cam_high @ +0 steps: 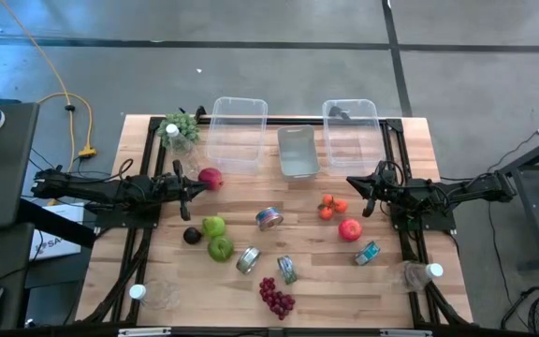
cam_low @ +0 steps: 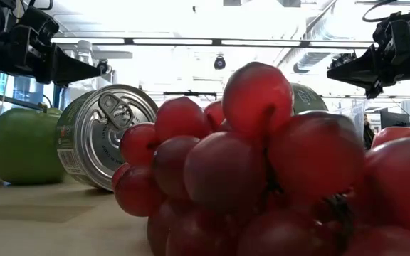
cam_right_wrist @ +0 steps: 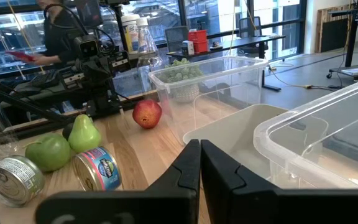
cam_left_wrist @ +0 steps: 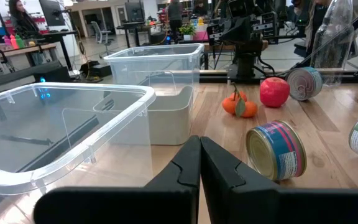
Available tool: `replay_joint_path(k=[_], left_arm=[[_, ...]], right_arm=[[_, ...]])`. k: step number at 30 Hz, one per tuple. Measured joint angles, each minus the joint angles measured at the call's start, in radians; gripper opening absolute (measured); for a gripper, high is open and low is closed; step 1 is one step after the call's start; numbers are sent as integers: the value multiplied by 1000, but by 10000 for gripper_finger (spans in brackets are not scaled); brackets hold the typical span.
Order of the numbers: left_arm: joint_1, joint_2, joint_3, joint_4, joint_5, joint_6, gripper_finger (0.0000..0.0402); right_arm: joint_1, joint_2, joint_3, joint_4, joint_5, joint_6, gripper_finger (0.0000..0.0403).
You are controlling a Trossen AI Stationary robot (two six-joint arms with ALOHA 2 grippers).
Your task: Pick & Place Food Item
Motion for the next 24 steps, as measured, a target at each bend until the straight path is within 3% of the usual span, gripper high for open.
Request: replay_joint_path(k=[8, 20, 24], left_arm=[[0, 0, 0, 4, 0, 0, 0], [0, 0, 0, 266, 50, -73, 0], [0, 0, 0, 276, 50, -66, 0]], right_arm=[[0, 0, 0, 0, 0, 0, 2], [0, 0, 0, 0, 0, 0, 2], [0, 0, 0, 34, 1, -83, 2]])
